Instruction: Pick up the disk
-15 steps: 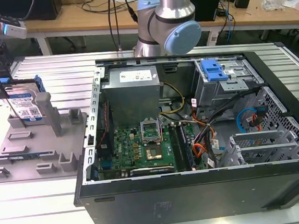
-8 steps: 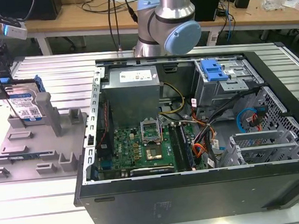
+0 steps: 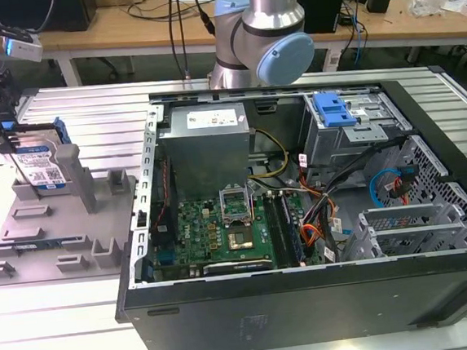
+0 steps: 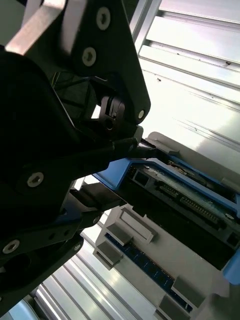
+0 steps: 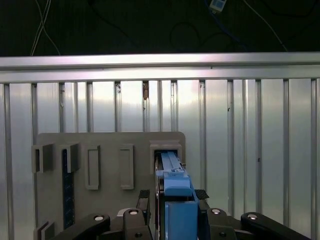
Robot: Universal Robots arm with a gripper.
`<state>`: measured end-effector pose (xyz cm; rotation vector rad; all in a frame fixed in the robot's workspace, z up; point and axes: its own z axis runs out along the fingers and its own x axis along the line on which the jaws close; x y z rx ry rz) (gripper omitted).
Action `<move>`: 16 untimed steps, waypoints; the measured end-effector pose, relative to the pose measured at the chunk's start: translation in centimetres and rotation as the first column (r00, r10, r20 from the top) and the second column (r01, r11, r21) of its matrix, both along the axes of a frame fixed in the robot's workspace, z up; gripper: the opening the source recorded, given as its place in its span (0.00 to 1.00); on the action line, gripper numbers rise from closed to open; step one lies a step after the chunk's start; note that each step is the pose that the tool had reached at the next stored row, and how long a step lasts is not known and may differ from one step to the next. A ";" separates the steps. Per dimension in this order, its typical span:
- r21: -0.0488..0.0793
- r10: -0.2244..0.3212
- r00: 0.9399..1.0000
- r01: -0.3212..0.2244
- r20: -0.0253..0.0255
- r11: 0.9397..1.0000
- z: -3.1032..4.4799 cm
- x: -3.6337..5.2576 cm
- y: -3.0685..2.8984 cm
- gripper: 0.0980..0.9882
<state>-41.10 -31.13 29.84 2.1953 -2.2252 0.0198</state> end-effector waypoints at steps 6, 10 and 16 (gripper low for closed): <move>0.000 0.000 1.000 0.000 0.000 1.000 0.00 0.01 0.00 0.40; 0.000 0.000 1.000 0.000 0.000 1.000 -0.02 0.02 0.02 0.40; 0.000 0.000 1.000 0.000 0.000 1.000 -0.10 0.01 0.18 0.40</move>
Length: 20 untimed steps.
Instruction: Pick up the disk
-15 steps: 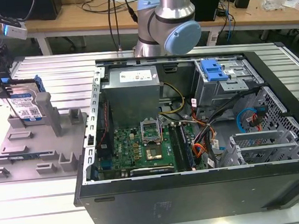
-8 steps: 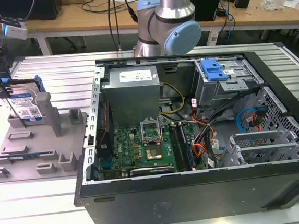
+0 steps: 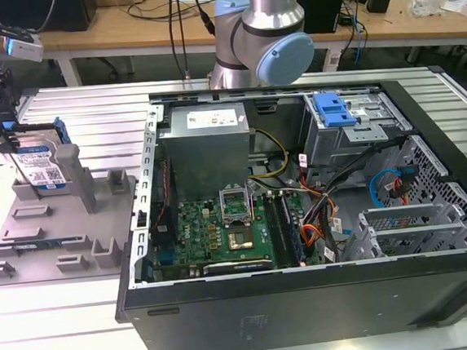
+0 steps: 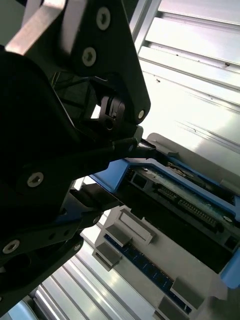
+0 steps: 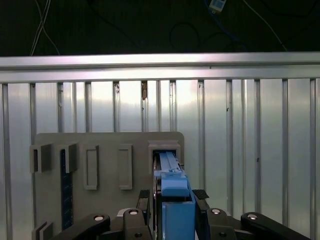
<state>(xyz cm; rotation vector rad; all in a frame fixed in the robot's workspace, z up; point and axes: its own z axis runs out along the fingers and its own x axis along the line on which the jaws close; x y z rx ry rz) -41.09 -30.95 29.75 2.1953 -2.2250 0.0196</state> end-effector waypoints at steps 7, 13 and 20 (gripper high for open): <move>0.000 0.000 1.000 0.000 0.000 1.000 -0.07 0.00 0.00 0.31; 0.000 0.000 1.000 0.000 0.000 1.000 -0.11 0.00 0.00 0.30; 0.000 0.000 1.000 0.000 0.000 1.000 0.91 0.00 0.00 0.30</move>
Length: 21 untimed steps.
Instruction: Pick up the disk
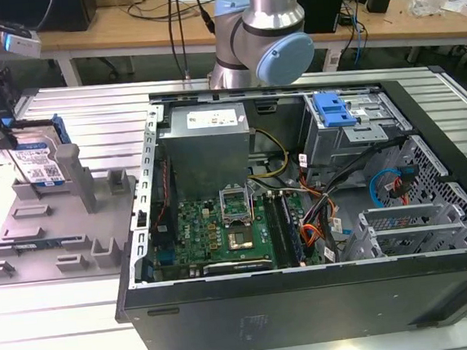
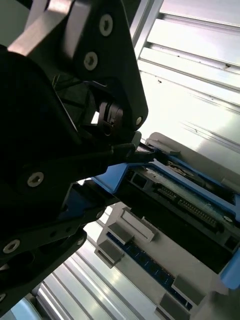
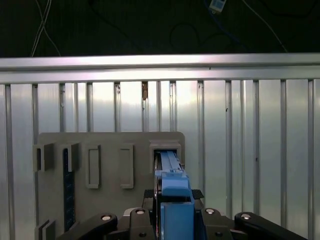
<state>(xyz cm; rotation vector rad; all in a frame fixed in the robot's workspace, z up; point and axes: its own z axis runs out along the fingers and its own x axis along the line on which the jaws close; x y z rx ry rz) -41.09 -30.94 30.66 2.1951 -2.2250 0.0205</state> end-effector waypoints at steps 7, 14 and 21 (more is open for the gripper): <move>0.000 0.000 1.000 0.000 0.000 1.000 5.58 0.00 0.00 0.30; 0.000 0.000 1.000 0.000 0.000 1.000 9.25 0.00 0.00 0.30; 0.000 0.000 1.000 0.000 0.000 1.000 14.71 0.00 0.00 0.30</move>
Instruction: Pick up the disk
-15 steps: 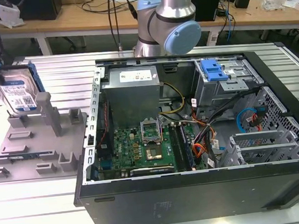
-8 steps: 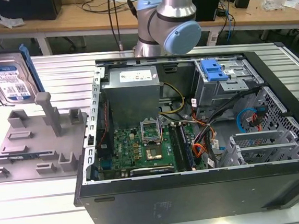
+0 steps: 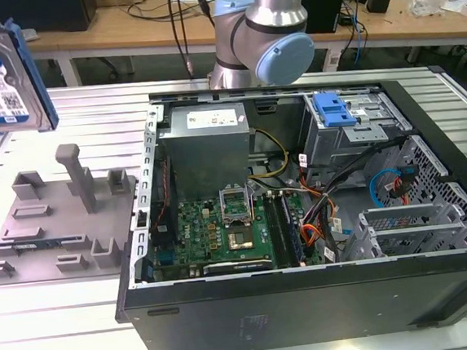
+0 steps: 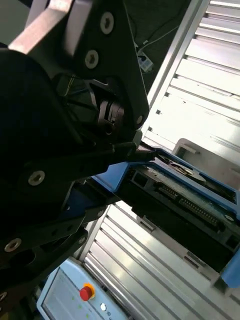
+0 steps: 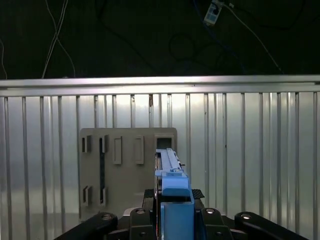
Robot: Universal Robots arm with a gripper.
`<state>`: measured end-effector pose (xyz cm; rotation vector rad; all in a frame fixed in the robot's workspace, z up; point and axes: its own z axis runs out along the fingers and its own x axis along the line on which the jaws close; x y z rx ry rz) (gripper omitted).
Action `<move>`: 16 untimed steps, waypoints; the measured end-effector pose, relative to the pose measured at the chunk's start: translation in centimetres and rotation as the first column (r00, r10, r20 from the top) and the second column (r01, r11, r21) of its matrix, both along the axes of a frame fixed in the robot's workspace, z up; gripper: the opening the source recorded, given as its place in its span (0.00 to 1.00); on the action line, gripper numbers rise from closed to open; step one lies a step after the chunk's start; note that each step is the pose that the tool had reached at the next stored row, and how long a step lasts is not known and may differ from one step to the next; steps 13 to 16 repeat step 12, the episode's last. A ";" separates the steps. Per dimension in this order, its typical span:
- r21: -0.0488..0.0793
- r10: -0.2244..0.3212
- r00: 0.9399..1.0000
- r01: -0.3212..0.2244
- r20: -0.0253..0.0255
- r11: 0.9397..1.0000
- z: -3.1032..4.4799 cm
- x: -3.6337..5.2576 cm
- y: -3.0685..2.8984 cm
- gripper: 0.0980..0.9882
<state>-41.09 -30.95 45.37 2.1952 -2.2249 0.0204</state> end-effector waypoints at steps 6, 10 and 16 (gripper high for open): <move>0.000 0.000 1.000 0.000 0.000 1.000 3.49 0.01 -0.01 0.30; 0.003 0.000 1.000 0.000 0.000 1.000 3.51 0.02 -0.03 0.30; 0.003 0.000 1.000 0.000 0.000 1.000 3.51 0.01 -0.03 0.30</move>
